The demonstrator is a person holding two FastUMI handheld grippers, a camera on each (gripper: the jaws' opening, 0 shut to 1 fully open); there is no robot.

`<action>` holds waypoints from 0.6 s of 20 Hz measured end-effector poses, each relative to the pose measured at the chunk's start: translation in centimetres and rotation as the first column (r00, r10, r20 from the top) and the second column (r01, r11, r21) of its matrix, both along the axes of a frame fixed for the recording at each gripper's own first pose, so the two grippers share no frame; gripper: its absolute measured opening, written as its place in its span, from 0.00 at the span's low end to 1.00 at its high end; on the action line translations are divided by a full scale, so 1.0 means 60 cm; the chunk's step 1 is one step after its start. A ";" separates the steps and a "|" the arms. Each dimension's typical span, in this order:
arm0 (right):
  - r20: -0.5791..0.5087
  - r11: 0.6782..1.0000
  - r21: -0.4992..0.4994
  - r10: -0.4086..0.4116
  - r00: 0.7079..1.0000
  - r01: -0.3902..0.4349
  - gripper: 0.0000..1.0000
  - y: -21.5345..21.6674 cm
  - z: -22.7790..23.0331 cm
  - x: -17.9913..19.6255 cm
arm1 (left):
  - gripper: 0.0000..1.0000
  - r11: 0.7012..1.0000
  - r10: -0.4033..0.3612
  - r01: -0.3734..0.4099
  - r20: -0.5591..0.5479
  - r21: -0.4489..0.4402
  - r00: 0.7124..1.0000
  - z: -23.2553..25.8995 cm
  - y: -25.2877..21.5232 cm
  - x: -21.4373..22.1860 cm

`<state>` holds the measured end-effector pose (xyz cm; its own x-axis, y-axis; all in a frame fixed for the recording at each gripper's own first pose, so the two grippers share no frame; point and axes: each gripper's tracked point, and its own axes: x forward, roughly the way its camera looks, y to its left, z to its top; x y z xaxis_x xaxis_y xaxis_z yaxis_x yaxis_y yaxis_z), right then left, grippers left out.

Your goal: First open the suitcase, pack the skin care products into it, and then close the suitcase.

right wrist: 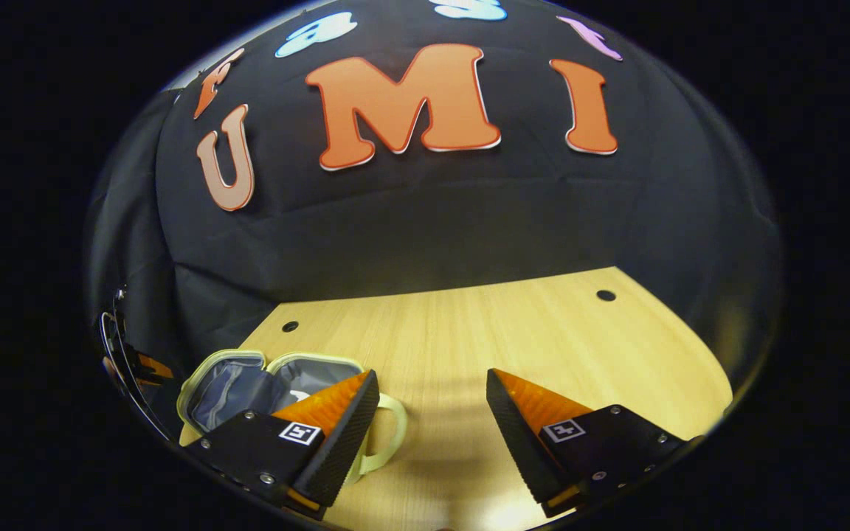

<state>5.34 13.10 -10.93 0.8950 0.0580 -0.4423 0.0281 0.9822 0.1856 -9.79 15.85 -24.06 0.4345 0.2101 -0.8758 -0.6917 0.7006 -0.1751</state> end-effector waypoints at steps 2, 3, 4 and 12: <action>0.036 0.999 -0.025 -0.041 0.999 0.042 0.94 -0.027 0.022 -0.008 | 0.93 0.999 0.016 -0.017 -0.003 -0.048 1.000 -0.023 0.008 0.002; 0.051 0.998 -0.033 -0.057 0.997 0.059 0.94 -0.037 0.032 -0.012 | 0.93 0.997 0.020 -0.020 -0.004 -0.069 1.000 -0.032 0.010 0.001; 0.066 0.996 -0.045 -0.079 0.995 0.082 0.95 -0.050 0.041 -0.015 | 0.92 0.996 0.030 -0.030 0.002 -0.083 1.000 -0.040 0.017 0.006; 0.126 0.969 -0.107 -0.209 0.970 0.223 0.94 -0.137 0.094 -0.063 | 0.31 0.965 0.091 -0.091 -0.012 -0.244 0.996 -0.125 0.009 0.020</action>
